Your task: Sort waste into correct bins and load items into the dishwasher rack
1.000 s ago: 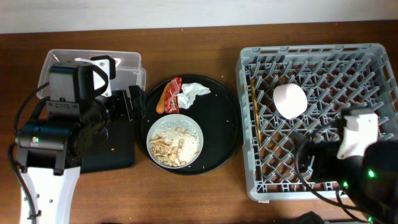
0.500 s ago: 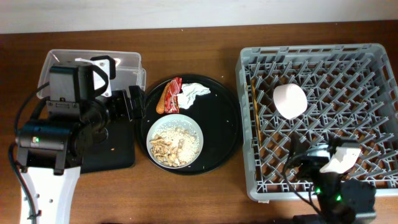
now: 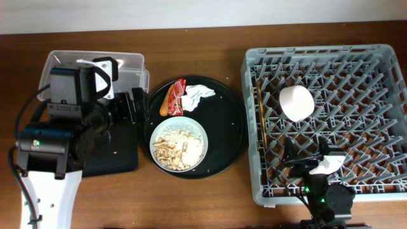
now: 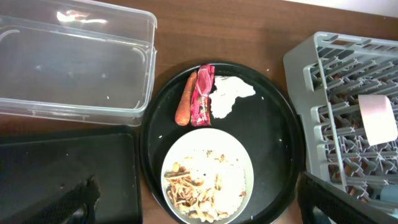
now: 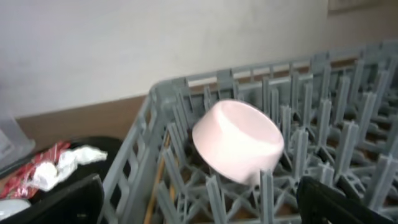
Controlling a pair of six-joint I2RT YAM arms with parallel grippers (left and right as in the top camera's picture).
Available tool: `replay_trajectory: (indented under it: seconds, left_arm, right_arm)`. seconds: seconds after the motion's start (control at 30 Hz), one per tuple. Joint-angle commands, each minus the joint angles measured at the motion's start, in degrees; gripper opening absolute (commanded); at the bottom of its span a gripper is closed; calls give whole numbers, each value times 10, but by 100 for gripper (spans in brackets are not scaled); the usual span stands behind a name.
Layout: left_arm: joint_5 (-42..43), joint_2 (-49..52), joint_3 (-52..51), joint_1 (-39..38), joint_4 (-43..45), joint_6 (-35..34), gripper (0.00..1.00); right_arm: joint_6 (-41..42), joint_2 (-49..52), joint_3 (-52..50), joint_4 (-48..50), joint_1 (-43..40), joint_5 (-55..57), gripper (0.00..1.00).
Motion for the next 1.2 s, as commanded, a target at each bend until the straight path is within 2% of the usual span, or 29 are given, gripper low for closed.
replay_trajectory:
  seconds: [0.0, 0.67, 0.8, 0.93, 1.1, 1.13, 1.17]
  left_arm:
    - [-6, -3, 7, 1, 1, -3, 99]
    - [-3, -3, 7, 1, 4, -8, 99]
    - [32, 2, 6, 0, 80, -29, 100]
    - [46, 66, 3, -27, 96, -29, 100]
    - [42, 200, 3, -87, 121, -28, 99]
    - [34, 230, 3, -99, 139, -25, 98]
    - [23, 263, 3, -113, 165, -8, 91]
  right_arm:
    - [-4, -5, -12, 16, -4, -7, 98]
    - [-4, -5, -12, 14, -4, -7, 98]
    - [-4, -5, -12, 14, -4, -7, 98]
    - [-4, -5, -12, 14, -4, -7, 98]
    - [-4, -5, -12, 14, -4, -7, 98]
    - [-4, -5, -12, 14, -4, -7, 98]
    - [-4, -5, -12, 14, -4, -7, 98]
